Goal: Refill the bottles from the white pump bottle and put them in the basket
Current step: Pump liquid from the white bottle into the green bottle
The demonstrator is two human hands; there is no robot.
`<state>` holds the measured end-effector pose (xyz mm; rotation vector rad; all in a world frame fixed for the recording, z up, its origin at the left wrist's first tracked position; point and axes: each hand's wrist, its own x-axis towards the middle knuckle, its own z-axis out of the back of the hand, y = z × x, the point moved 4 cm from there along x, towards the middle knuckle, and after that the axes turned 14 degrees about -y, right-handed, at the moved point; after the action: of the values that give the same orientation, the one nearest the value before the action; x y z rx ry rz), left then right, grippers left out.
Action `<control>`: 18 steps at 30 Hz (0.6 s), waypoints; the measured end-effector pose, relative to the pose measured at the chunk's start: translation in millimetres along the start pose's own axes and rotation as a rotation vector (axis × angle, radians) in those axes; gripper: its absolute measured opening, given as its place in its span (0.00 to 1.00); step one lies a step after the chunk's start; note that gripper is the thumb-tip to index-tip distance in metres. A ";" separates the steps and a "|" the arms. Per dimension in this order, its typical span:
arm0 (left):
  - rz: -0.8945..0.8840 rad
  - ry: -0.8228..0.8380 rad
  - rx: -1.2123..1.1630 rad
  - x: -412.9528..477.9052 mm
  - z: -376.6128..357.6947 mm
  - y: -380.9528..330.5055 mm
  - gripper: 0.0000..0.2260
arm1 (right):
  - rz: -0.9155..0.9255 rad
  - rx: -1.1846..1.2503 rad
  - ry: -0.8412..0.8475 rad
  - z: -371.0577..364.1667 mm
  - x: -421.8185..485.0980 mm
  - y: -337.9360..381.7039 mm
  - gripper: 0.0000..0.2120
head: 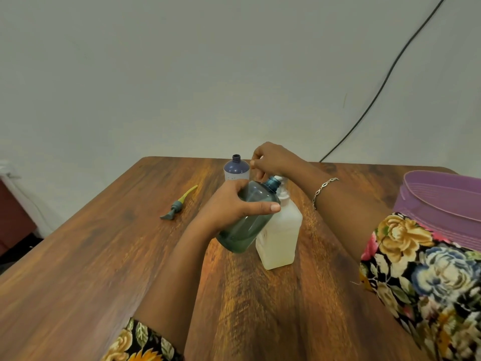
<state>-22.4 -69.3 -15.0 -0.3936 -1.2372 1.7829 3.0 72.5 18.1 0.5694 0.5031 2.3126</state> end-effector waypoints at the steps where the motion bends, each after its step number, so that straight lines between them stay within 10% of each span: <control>1: -0.011 -0.005 0.009 0.2 0.7 -0.3 0.32 | -0.011 -0.002 0.005 -1.0 1.1 -0.3 0.10; 18: -0.013 -0.019 -0.018 2.5 -3.0 6.8 0.25 | -0.025 0.057 0.042 -3.8 1.7 -4.5 0.10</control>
<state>-25.0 -66.1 -21.7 -0.3788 -1.2672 1.7690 2.3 76.0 13.2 0.5399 0.5946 2.2961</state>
